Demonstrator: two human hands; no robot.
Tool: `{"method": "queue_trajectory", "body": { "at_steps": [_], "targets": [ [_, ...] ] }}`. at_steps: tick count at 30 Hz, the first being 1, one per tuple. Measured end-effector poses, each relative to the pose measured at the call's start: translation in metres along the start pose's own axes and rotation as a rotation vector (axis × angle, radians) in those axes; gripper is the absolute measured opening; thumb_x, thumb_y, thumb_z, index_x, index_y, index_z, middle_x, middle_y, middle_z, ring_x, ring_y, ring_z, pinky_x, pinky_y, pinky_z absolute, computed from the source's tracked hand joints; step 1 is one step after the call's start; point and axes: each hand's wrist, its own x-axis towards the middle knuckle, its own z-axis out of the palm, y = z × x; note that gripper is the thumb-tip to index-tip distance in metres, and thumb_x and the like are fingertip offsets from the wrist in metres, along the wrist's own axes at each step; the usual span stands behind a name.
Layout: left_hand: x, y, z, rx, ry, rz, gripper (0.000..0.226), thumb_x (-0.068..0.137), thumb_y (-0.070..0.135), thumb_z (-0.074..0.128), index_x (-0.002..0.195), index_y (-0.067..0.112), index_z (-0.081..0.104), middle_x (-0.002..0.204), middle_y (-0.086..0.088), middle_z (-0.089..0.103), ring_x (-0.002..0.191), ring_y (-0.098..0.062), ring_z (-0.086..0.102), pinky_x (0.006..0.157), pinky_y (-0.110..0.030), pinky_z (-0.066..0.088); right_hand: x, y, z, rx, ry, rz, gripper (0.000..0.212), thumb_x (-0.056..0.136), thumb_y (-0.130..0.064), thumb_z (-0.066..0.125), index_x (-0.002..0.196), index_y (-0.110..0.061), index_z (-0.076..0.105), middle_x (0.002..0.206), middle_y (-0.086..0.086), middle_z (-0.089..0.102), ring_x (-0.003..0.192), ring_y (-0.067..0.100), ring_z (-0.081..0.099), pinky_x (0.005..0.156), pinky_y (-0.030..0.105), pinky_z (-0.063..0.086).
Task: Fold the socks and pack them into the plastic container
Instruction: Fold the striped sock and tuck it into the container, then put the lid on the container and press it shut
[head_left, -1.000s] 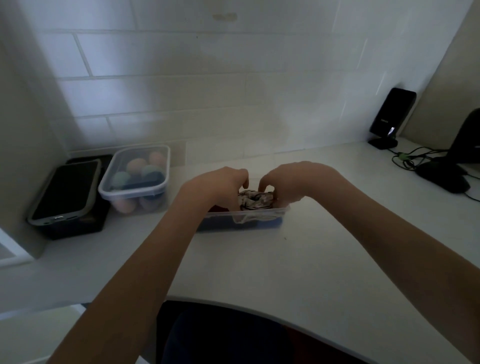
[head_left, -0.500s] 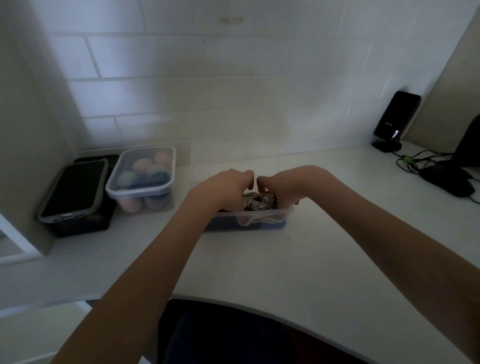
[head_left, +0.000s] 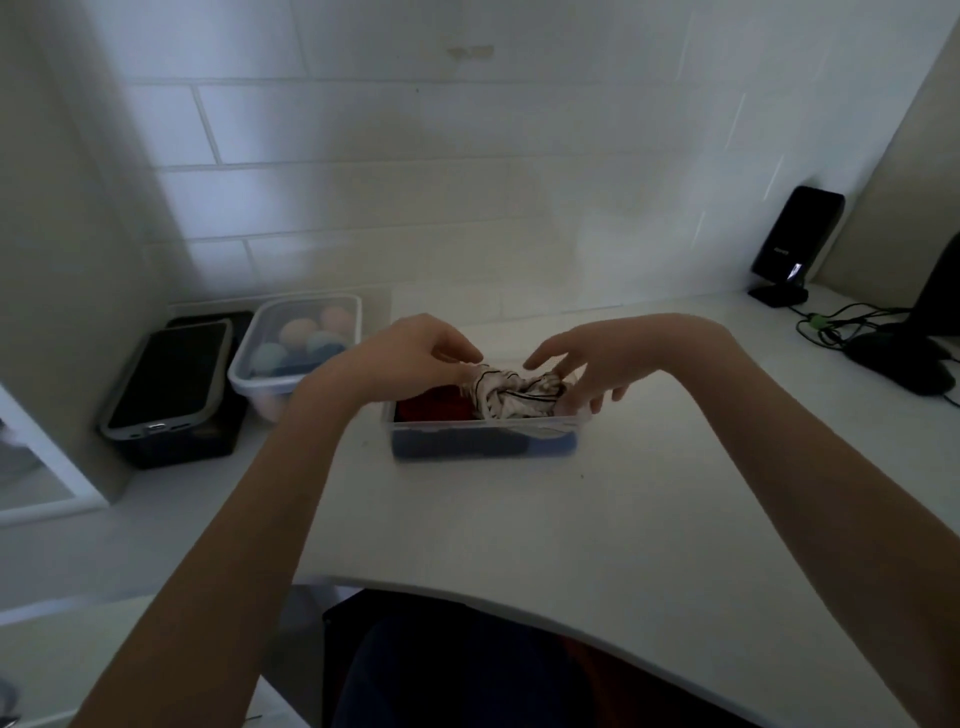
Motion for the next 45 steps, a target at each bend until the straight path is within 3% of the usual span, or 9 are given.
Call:
{"method": "queue_trajectory", "body": {
  "at_steps": [5,9,20,25,30,33,38,42,45],
  "targets": [
    [0.011,0.012,0.011,0.112,0.022,0.044,0.044,0.073,0.029,0.076,0.114,0.016,0.064,0.11,0.001,0.067,0.096,-0.01,0.06,0.087,-0.024,0.046,0.0,-0.009,-0.004,-0.066,0.384,-0.159,0.036,0.079,-0.023,0.073,0.115,-0.02,0.064,0.113,-0.001,0.068,0.089,0.013,0.064,0.079,0.025,0.049],
    [0.018,0.006,0.026,0.383,-0.066,0.074,0.043,0.067,0.032,0.075,0.108,0.019,0.068,0.1,-0.003,0.07,0.081,-0.016,0.056,0.073,-0.028,0.044,0.014,-0.018,0.015,-0.172,0.232,-0.163,0.042,0.076,-0.02,0.073,0.117,-0.021,0.064,0.114,-0.004,0.068,0.102,0.015,0.063,0.09,0.028,0.05],
    [0.024,0.001,0.034,0.431,-0.138,0.029,0.047,0.074,0.03,0.071,0.117,0.018,0.057,0.114,-0.003,0.062,0.095,-0.02,0.054,0.083,-0.033,0.046,0.029,-0.014,0.026,-0.21,0.105,-0.141,0.055,0.086,-0.019,0.06,0.136,-0.018,0.038,0.131,0.004,0.056,0.115,0.023,0.055,0.098,0.039,0.047],
    [-0.001,-0.013,0.009,0.066,-0.101,0.037,0.039,0.081,0.02,0.067,0.119,0.024,0.06,0.121,0.002,0.06,0.109,-0.014,0.055,0.098,-0.029,0.043,0.014,0.007,0.025,0.301,0.248,-0.305,0.044,0.084,-0.011,0.066,0.124,-0.025,0.054,0.118,-0.003,0.062,0.106,0.009,0.06,0.088,0.022,0.051],
    [-0.015,-0.034,0.019,-0.268,0.553,0.057,0.032,0.092,0.006,0.046,0.118,0.02,0.059,0.131,0.002,0.054,0.122,-0.008,0.045,0.1,-0.006,0.027,0.026,0.014,0.041,0.788,0.814,-0.16,0.04,0.098,-0.027,0.044,0.135,-0.013,0.044,0.132,0.011,0.053,0.112,0.019,0.055,0.102,0.037,0.045],
    [-0.01,-0.038,0.035,-0.358,0.637,-0.059,0.042,0.098,0.024,0.038,0.139,0.015,0.036,0.147,-0.003,0.037,0.136,-0.017,0.032,0.106,-0.019,0.02,0.04,0.003,0.059,0.989,0.774,-0.016,0.06,0.096,-0.047,0.036,0.146,-0.015,0.026,0.15,0.008,0.036,0.135,0.023,0.039,0.112,0.037,0.031],
    [-0.003,-0.035,0.053,-0.649,0.681,-0.116,0.053,0.099,0.033,0.031,0.147,0.016,0.015,0.155,0.004,0.019,0.141,-0.009,0.018,0.1,-0.008,0.012,0.055,-0.001,0.07,1.45,0.729,-0.012,0.07,0.083,-0.068,0.037,0.134,-0.021,0.044,0.14,-0.001,0.049,0.128,0.023,0.047,0.111,0.05,0.034],
    [0.003,-0.044,0.053,-1.054,0.695,-0.223,0.069,0.083,0.059,0.044,0.139,0.019,0.038,0.144,0.004,0.041,0.131,-0.013,0.04,0.115,-0.03,0.024,0.05,0.001,0.071,1.612,0.719,-0.061,0.038,0.094,-0.057,0.033,0.094,-0.027,0.057,0.112,-0.001,0.061,0.113,0.02,0.057,0.106,0.046,0.041],
    [0.006,-0.046,0.052,-1.25,0.655,-0.281,0.056,0.084,0.062,0.043,0.114,0.018,0.061,0.118,-0.005,0.066,0.112,-0.02,0.061,0.103,-0.037,0.044,0.054,0.004,0.072,1.686,0.726,-0.127,0.056,0.095,-0.055,0.028,0.127,-0.018,0.055,0.116,-0.001,0.058,0.112,0.018,0.056,0.095,0.038,0.049]
  ]
}}
